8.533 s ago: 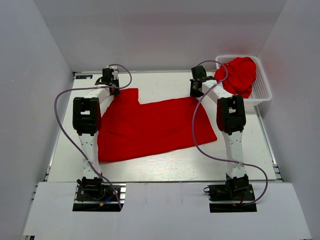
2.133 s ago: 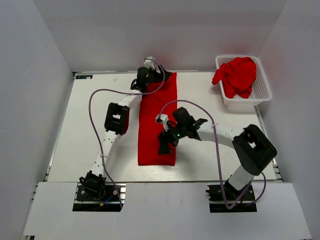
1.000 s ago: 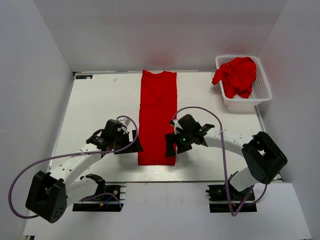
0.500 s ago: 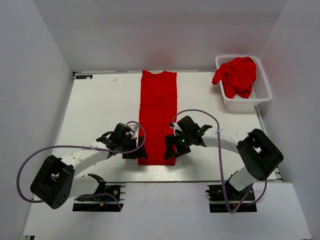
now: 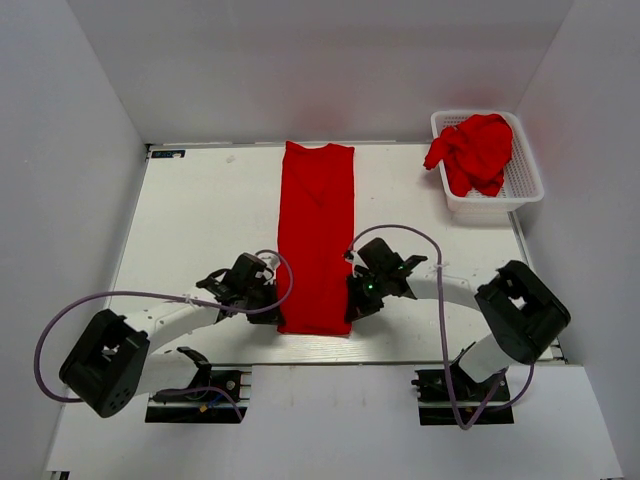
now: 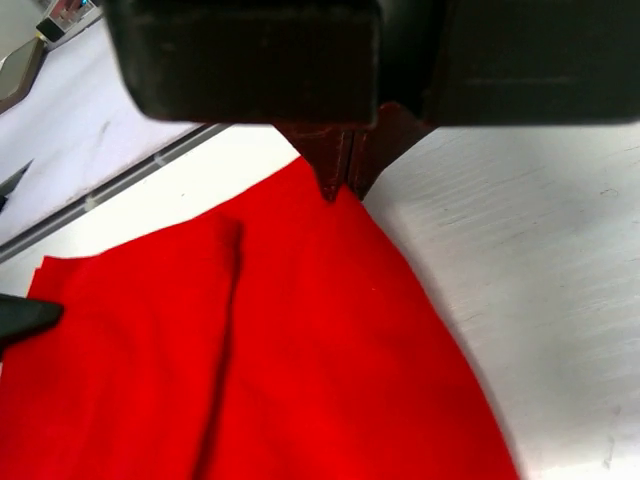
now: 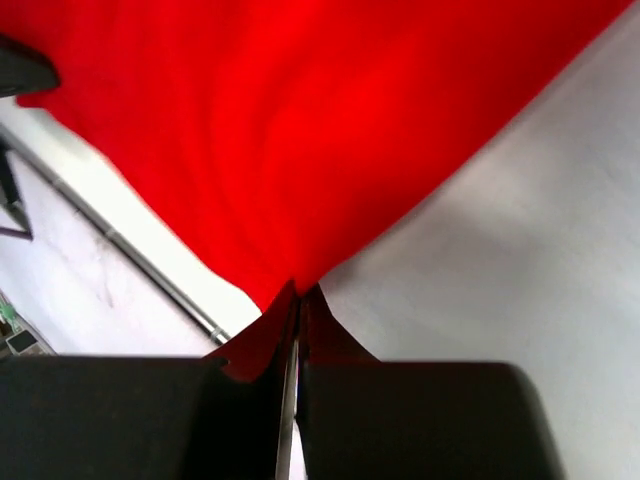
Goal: Fold and stack the t-shirts
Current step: Grab the bottom of the folded rectangular tshirt with both arms, then fold the folded rectangular tshirt in 1/3 of the way
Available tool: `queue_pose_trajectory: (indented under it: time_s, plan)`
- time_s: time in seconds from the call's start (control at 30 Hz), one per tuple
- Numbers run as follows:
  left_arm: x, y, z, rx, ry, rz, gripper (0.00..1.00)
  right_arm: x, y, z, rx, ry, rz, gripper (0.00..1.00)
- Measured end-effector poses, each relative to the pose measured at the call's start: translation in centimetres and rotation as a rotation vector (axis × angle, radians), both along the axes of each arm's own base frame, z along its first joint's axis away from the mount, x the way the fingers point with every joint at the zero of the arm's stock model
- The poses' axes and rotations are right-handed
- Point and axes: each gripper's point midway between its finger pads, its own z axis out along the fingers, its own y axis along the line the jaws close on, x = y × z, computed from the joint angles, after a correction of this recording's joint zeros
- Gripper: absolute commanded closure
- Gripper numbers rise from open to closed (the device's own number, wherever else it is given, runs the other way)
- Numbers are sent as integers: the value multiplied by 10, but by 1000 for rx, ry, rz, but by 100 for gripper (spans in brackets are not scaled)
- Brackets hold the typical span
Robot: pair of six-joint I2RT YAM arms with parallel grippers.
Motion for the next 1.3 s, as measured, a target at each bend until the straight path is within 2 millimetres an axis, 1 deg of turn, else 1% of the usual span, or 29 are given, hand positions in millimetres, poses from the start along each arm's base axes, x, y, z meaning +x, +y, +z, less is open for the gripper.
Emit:
queue_pose_trajectory:
  time_s: [0.13, 0.2, 0.27, 0.37, 0.47, 0.53, 0.8, 0.87, 1.03, 1.17, 1.3]
  plan:
    - [2, -2, 9, -18, -24, -11, 100, 2, 4, 17, 49, -46, 10, 100]
    - [5, -6, 15, -28, -39, -28, 100, 3, 4, 19, 55, -57, 20, 100]
    - [13, -11, 23, -39, -60, -41, 100, 5, 5, 20, 53, -65, 23, 100]
    - [30, -18, 34, -41, -91, -42, 100, 14, 7, 21, 35, -70, 13, 100]
    - [53, -22, 46, -26, -145, -13, 100, 33, 15, 27, 31, -98, -13, 100]
    - [67, -22, 54, -12, -180, 16, 100, 47, 16, 34, 31, -123, -40, 100]
    - [125, -18, 69, 48, -262, 142, 100, 110, 21, 63, 32, -201, -119, 100]
    - [141, -17, 73, 55, -276, 168, 100, 123, 22, 66, 25, -213, -126, 100]
    - [192, -15, 87, 66, -325, 228, 100, 163, 21, 74, 5, -243, -153, 100]
    - [224, -7, 95, 68, -359, 267, 100, 192, 18, 76, -10, -264, -176, 100]
    - [249, -5, 98, 60, -379, 271, 100, 220, 16, 80, -14, -284, -189, 100]
